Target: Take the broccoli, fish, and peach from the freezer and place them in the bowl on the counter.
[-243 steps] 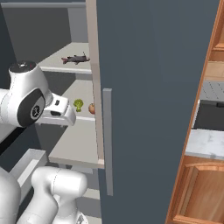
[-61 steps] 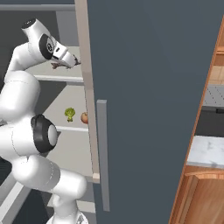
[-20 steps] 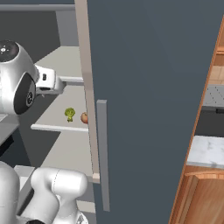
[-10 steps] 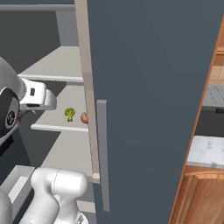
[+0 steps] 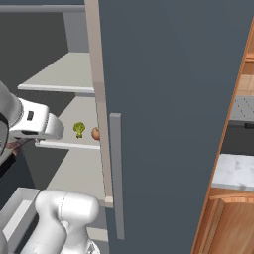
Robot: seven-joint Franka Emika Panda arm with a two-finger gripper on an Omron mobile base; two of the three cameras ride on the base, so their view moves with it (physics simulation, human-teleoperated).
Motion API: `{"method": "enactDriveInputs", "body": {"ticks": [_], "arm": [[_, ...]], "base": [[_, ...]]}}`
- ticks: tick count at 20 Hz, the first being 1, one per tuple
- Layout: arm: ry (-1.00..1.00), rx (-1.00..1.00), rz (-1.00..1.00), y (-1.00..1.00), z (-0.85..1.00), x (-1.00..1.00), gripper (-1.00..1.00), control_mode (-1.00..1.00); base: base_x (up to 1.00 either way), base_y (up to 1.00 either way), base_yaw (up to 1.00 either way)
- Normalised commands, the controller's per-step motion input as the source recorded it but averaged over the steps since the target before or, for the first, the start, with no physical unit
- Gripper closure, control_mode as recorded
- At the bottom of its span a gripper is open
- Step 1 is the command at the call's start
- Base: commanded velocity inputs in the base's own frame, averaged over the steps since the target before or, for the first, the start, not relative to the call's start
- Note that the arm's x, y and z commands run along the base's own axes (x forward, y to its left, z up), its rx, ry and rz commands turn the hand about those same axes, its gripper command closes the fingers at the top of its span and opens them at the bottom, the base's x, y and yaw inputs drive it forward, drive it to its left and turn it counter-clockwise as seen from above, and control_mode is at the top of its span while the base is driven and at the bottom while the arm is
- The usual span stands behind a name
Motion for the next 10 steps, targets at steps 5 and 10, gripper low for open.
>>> {"method": "enactDriveInputs", "body": {"ticks": [5,10], "arm": [[0.05,0.00,0.00,-0.12,0.00,-0.14,1.00,-1.00],[0.00,0.00,0.00,-0.06,-0.03,-0.11,1.00,-1.00]], "base": [[0.00,0.00,0.00],[0.00,0.00,0.00]]}}
